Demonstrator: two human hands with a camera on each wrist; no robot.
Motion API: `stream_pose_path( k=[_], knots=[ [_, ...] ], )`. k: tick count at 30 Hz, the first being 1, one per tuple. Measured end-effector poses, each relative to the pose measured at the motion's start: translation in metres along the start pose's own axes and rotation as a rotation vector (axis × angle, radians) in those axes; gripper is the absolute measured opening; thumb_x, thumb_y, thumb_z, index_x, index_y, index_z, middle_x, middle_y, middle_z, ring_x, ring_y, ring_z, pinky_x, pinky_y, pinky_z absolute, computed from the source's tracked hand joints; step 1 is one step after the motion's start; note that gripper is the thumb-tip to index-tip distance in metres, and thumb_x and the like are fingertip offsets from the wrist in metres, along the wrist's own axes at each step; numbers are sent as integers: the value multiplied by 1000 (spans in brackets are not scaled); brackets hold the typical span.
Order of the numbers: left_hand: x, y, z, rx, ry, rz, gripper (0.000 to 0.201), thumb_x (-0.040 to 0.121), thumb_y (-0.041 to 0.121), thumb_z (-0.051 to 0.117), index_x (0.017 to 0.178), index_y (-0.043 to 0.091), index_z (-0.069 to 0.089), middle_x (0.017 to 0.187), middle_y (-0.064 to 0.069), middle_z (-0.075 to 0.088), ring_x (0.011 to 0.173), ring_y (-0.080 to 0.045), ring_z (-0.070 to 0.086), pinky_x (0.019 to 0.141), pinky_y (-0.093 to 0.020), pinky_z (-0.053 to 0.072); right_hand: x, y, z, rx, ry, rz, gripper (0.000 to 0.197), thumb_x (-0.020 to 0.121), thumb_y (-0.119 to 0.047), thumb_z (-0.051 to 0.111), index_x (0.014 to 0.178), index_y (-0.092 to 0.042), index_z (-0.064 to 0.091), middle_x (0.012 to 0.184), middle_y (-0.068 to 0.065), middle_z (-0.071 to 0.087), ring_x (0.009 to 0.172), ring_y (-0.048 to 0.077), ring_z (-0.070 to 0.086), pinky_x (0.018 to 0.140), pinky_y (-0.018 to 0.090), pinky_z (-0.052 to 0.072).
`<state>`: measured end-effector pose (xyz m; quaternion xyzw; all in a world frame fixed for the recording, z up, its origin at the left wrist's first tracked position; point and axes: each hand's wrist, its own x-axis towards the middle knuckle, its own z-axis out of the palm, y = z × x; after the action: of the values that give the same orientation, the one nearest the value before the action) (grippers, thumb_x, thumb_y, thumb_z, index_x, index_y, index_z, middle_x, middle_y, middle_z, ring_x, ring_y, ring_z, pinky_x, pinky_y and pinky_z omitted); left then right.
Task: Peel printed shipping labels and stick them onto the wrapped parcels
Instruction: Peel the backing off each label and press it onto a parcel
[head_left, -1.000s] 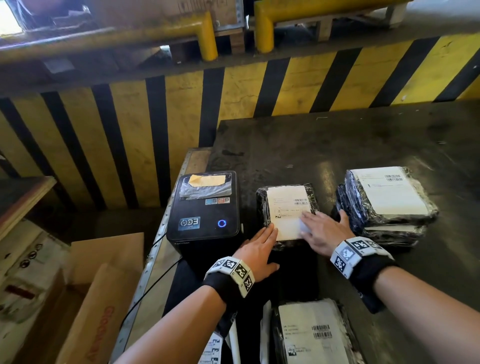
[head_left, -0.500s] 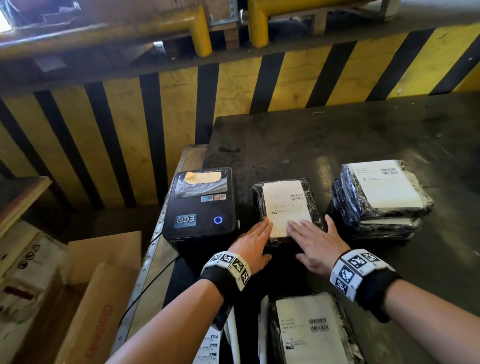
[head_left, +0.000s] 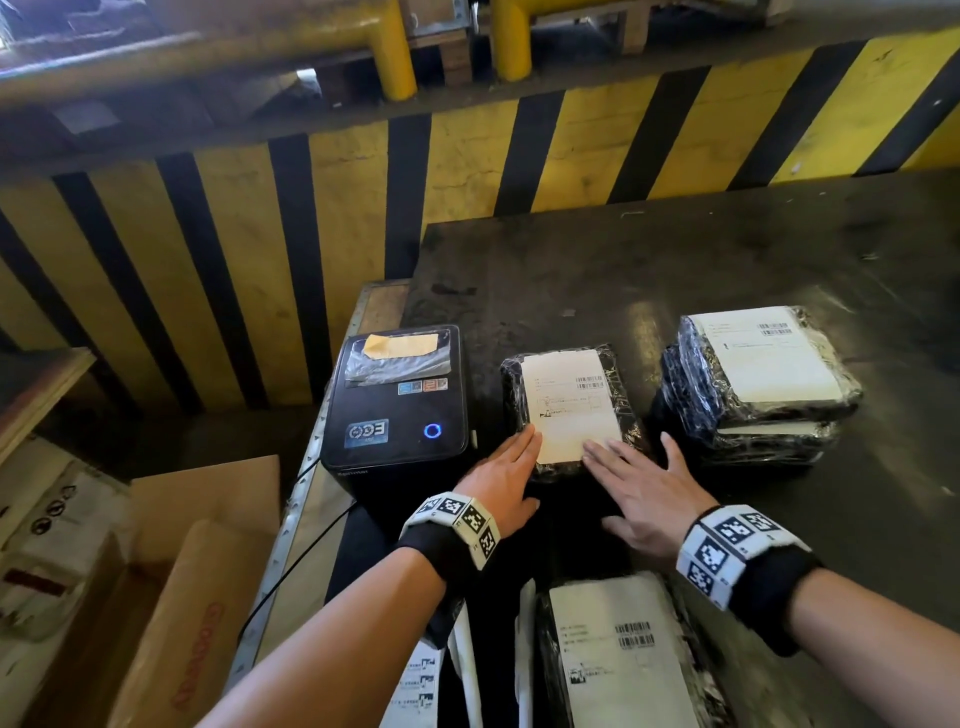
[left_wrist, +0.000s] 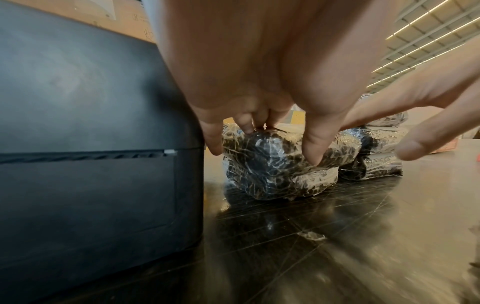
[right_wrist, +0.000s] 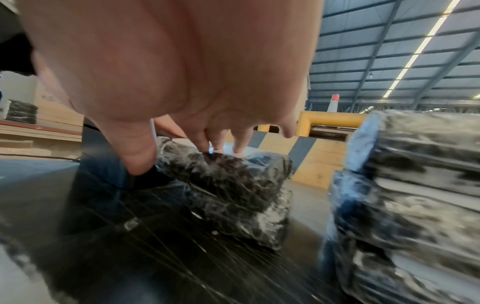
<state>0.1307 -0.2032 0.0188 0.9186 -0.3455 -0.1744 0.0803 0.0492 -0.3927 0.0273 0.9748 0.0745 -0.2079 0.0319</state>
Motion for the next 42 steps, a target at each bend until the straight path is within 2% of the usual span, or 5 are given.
stream_pose_path(
  k=[17,22,27,33,42],
  knots=[
    [-5,2,4,-64,13,-6,85,93,31,55,152,16,-4,160,1,-9,148,-14,-2,120,-31,14,5,28,-1,282,107,132,67,95,-45,37,150,-25,7,158,-13,-5,146,9,-1,114,57,-4],
    [-30,-5,29,-215,105,-66,82,94,30,53,152,19,-3,161,4,-8,147,-14,12,118,-27,19,27,37,-15,634,221,275,75,89,-46,54,147,-14,19,157,5,17,140,23,30,111,40,27],
    [-46,-16,67,-227,-77,-240,79,94,39,50,152,17,0,161,-2,-1,147,-19,11,119,-32,18,55,34,-27,863,65,458,101,78,-55,65,148,-11,9,146,14,39,129,33,45,104,37,36],
    [-42,-21,76,-43,-240,-246,78,96,45,44,152,12,1,160,-8,-7,148,-22,-1,121,-36,8,71,34,-33,1011,34,568,115,69,-56,73,148,-12,3,151,14,30,134,33,38,106,42,34],
    [-39,-21,81,9,-312,-245,80,95,47,42,151,14,-5,159,-8,-18,148,-22,-10,120,-39,0,69,23,-24,1164,78,673,124,60,-54,81,146,-6,7,146,18,36,128,36,43,104,43,36]
  ],
)
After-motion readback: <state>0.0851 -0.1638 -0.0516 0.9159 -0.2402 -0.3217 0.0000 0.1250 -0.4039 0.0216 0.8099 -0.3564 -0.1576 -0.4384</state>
